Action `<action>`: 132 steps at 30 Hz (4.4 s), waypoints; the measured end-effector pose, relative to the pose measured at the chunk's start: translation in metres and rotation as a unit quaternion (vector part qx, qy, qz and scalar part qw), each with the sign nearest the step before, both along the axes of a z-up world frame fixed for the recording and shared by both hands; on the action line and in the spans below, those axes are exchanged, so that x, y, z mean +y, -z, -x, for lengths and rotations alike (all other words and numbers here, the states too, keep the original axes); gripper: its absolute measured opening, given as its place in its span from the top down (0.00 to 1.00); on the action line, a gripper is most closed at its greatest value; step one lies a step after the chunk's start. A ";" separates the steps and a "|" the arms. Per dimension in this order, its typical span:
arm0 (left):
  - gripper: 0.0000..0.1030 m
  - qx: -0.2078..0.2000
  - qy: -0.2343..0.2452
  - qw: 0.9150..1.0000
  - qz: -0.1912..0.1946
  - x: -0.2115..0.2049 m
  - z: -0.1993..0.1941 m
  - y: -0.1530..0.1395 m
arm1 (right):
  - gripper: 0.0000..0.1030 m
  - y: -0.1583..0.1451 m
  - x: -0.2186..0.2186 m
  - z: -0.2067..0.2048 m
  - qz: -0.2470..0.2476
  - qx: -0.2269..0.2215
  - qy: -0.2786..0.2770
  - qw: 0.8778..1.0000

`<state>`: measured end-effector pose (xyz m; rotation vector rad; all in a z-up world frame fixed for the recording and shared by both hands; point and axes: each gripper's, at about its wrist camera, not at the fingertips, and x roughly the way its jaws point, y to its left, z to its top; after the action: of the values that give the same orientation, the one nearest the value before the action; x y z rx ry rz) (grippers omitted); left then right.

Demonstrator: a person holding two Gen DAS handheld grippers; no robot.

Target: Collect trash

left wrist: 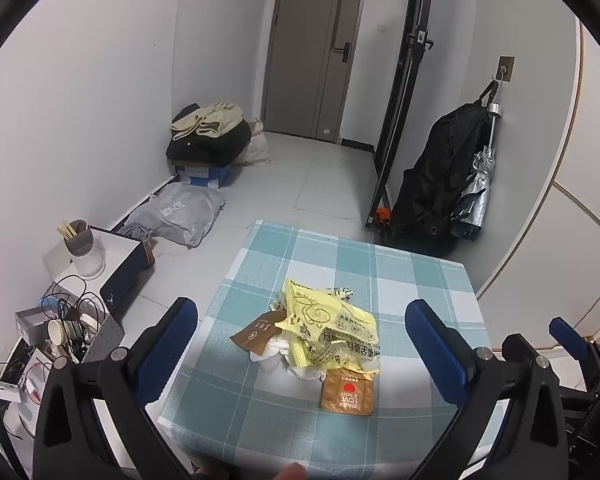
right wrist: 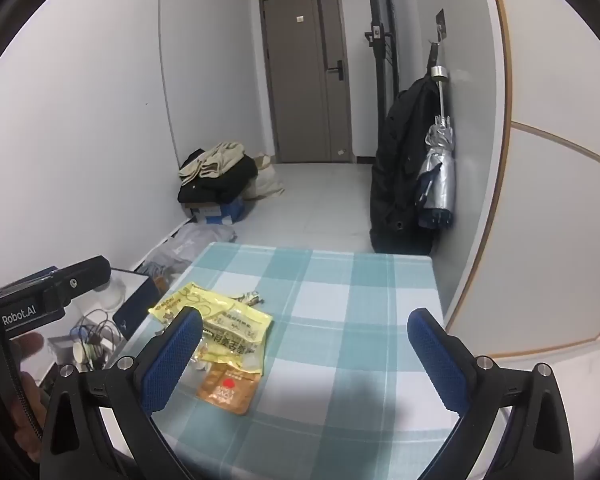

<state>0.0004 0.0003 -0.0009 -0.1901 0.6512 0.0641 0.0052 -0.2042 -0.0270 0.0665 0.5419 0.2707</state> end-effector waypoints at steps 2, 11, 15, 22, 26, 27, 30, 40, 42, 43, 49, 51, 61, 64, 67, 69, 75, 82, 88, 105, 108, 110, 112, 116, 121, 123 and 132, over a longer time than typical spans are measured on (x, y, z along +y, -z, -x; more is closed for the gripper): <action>0.01 0.004 0.001 1.000 0.000 0.000 -0.001 0.001 | 0.00 0.000 0.000 0.000 0.003 0.004 0.000 1.000; 0.01 0.004 0.003 1.000 0.000 0.001 0.005 0.004 | 0.00 -0.001 -0.007 -0.002 0.002 -0.001 0.004 1.000; 0.01 0.006 0.005 1.000 -0.004 -0.002 0.000 0.002 | 0.00 -0.002 0.000 0.005 0.007 -0.002 0.006 1.000; 0.01 0.008 0.008 1.000 0.002 0.000 -0.001 0.002 | 0.00 0.001 -0.002 0.002 0.001 -0.001 0.007 1.000; 0.01 0.006 0.007 1.000 0.003 -0.002 0.000 0.003 | 0.00 0.002 -0.002 0.002 0.001 0.000 0.008 1.000; 0.01 0.006 0.008 1.000 0.006 -0.001 0.001 0.003 | 0.00 0.002 -0.002 0.002 0.001 -0.001 0.008 1.000; 0.01 0.005 0.007 1.000 0.006 -0.002 0.001 0.003 | 0.00 0.002 -0.003 0.002 -0.001 -0.001 0.007 1.000; 0.01 0.008 0.011 1.000 0.010 0.000 0.002 0.001 | 0.00 0.003 -0.002 0.000 -0.008 0.001 0.005 1.000; 0.01 0.009 0.012 1.000 0.008 -0.001 0.001 0.002 | 0.00 0.003 -0.003 0.001 -0.009 0.000 0.006 1.000; 0.01 0.009 0.012 1.000 0.009 -0.001 0.000 0.002 | 0.00 0.003 -0.003 0.001 -0.011 -0.002 0.007 1.000; 0.01 0.008 0.012 1.000 0.012 0.001 0.001 0.002 | 0.00 0.003 -0.004 0.003 -0.012 -0.005 0.009 1.000; 0.01 0.008 0.011 1.000 0.012 0.001 0.001 0.002 | 0.00 0.003 -0.005 0.003 -0.012 -0.005 0.010 1.000; 0.01 0.008 0.018 1.000 0.022 0.002 0.002 0.003 | 0.00 0.002 -0.006 0.004 -0.014 -0.005 0.015 1.000; 0.01 0.009 0.018 1.000 0.024 0.004 0.002 0.003 | 0.00 0.001 -0.008 0.003 -0.013 -0.007 0.016 1.000; 0.01 0.009 0.017 1.000 0.024 0.004 0.002 0.003 | 0.00 0.001 -0.008 0.004 -0.014 -0.009 0.017 1.000; 0.01 0.009 0.018 1.000 0.024 0.005 0.002 0.003 | 0.00 0.001 -0.008 0.004 -0.014 -0.009 0.017 1.000; 0.01 0.014 0.023 0.999 0.031 0.007 0.001 0.004 | 0.00 0.003 -0.008 0.002 -0.014 -0.003 0.020 1.000; 0.01 0.019 0.026 0.999 0.041 0.012 0.001 0.005 | 0.00 0.006 -0.008 -0.002 -0.018 0.005 0.017 1.000; 0.01 0.025 0.033 0.998 0.055 0.020 -0.002 0.007 | 0.00 0.010 -0.002 -0.011 -0.031 0.027 -0.008 0.999; 0.01 0.052 -0.022 0.989 0.140 0.105 -0.030 0.044 | 0.00 0.036 0.094 -0.105 -0.035 0.184 -0.153 0.970; 0.01 0.057 -0.032 0.984 0.166 0.117 -0.034 0.048 | 0.00 0.037 0.127 -0.108 -0.013 0.182 -0.175 0.967; 0.01 0.052 -0.041 0.982 0.179 0.126 -0.035 0.048 | 0.00 0.041 0.146 -0.105 0.010 0.176 -0.185 0.967; 0.01 0.049 -0.051 0.980 0.184 0.132 -0.034 0.047 | 0.01 0.044 0.158 -0.102 0.027 0.171 -0.188 0.967; 0.01 0.049 -0.069 0.974 0.209 0.148 -0.031 0.051 | 0.13 0.059 0.176 -0.096 0.071 0.160 -0.194 0.965; 0.01 0.056 -0.079 0.968 0.234 0.154 -0.032 0.056 | 0.39 0.072 0.184 -0.091 0.130 0.139 -0.190 0.963; 0.01 0.055 -0.077 0.968 0.233 0.156 -0.032 0.056 | 0.56 0.073 0.184 -0.090 0.136 0.132 -0.191 0.963; 0.01 0.065 -0.063 0.973 0.210 0.146 -0.036 0.059 | 0.84 0.053 0.157 -0.080 0.136 0.091 -0.174 0.971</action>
<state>0.0362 0.1467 -0.0603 -0.6404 0.7789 0.0610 0.0849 -0.0475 -0.0804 -0.2755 0.7687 0.5333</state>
